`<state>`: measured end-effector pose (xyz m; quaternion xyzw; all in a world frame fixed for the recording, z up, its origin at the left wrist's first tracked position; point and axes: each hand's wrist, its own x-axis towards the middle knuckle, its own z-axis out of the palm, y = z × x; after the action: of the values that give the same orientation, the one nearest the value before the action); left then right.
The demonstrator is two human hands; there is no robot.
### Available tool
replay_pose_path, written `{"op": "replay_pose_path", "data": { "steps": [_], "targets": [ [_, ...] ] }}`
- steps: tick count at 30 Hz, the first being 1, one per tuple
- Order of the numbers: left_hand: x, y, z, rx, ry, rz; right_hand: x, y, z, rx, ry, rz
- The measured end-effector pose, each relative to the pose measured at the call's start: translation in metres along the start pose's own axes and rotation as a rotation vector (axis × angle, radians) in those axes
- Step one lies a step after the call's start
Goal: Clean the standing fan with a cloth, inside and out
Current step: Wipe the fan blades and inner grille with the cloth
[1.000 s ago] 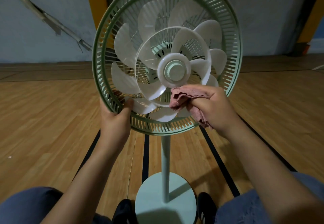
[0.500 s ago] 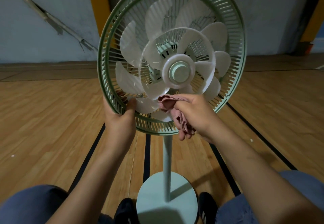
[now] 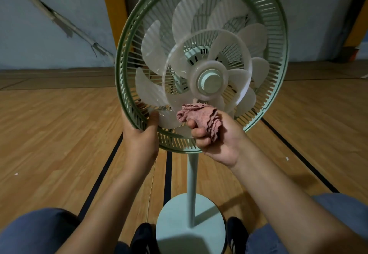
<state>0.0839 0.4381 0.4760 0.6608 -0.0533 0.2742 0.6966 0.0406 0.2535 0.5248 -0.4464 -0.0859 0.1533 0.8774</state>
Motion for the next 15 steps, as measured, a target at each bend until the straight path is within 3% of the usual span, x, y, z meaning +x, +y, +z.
{"op": "replay_pose_path", "data": {
  "steps": [2,5,11,15],
  "targets": [
    [-0.001,0.002,-0.001,0.012,0.000,0.012,0.001,0.002,-0.002,-0.061,-0.013,-0.009],
    [-0.001,0.003,-0.001,0.017,0.002,0.019,0.000,0.006,-0.004,-0.362,0.029,-0.102],
    [-0.006,0.005,0.000,-0.010,-0.051,0.048,-0.003,0.000,-0.007,-0.962,0.241,-0.280],
    [-0.006,0.004,-0.001,-0.003,-0.077,0.062,-0.010,-0.003,-0.010,-1.245,0.305,-0.289]
  ]
}}
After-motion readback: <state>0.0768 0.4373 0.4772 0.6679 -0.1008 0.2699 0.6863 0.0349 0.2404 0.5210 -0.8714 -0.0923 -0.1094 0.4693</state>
